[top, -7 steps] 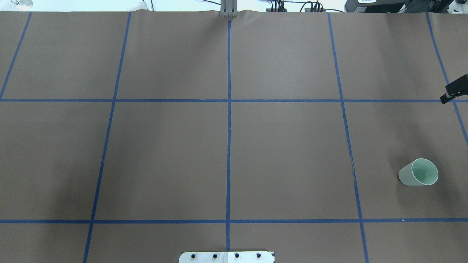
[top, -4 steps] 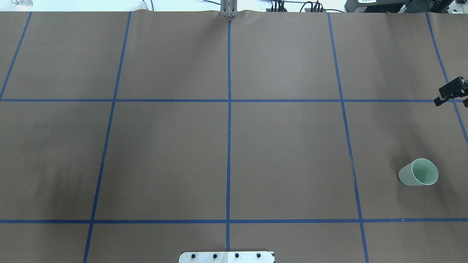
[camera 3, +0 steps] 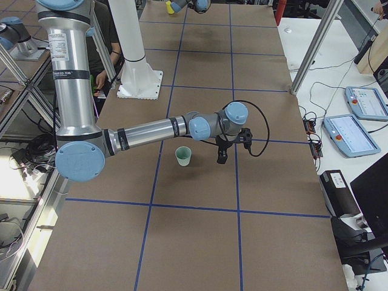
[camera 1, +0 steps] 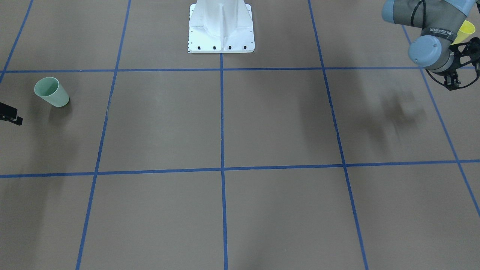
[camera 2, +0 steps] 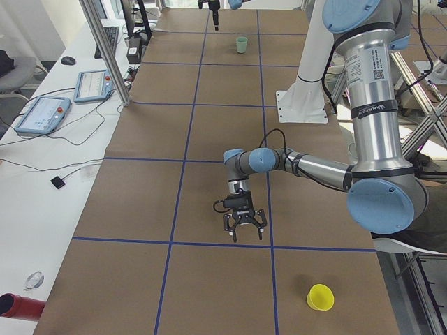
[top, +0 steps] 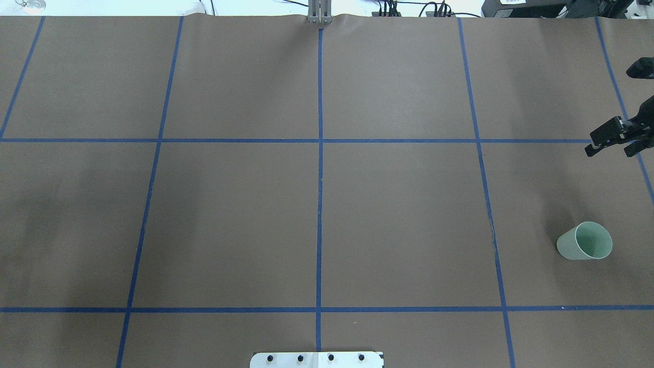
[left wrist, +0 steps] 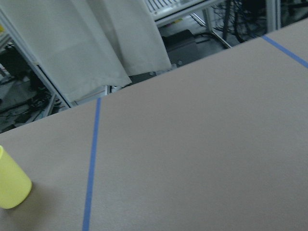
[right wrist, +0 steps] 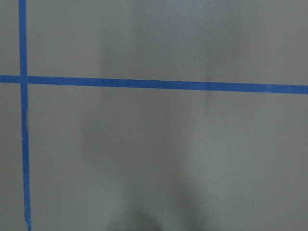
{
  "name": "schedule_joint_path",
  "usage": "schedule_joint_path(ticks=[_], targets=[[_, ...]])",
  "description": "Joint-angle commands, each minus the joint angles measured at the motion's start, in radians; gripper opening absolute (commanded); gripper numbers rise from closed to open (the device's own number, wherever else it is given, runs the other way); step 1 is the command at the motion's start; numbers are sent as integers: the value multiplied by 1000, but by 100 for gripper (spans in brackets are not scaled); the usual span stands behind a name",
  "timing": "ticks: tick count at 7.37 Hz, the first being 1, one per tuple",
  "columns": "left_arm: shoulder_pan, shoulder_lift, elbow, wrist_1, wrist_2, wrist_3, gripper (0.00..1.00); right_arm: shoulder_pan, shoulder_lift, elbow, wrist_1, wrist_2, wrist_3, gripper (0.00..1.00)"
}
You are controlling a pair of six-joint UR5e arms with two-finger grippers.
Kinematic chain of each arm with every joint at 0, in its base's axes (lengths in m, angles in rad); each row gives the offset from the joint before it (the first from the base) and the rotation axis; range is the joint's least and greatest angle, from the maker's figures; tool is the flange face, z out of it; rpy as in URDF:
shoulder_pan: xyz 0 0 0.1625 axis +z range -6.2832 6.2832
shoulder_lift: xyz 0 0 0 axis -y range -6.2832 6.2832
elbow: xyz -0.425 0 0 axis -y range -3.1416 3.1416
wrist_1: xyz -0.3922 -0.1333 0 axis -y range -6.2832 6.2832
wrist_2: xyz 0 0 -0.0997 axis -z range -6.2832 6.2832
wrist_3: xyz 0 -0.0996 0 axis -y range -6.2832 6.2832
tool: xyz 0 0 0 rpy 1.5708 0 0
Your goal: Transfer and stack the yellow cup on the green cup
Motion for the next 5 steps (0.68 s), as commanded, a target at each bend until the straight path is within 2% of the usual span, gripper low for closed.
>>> schedule_joint_path(ticks=[1,2,3,5], targets=[[55,6,112,44,-117,-224,99,-27,-2,7,83,-4,66,99],[92,7,190,42,-154,-280,99,-39,-2,5,87,-24,67,99],[99,9,227,38,-158,-307,99,-56,-2,7,87,-30,74,99],[160,15,305,32,-236,-348,99,-70,-5,8,88,-27,87,99]])
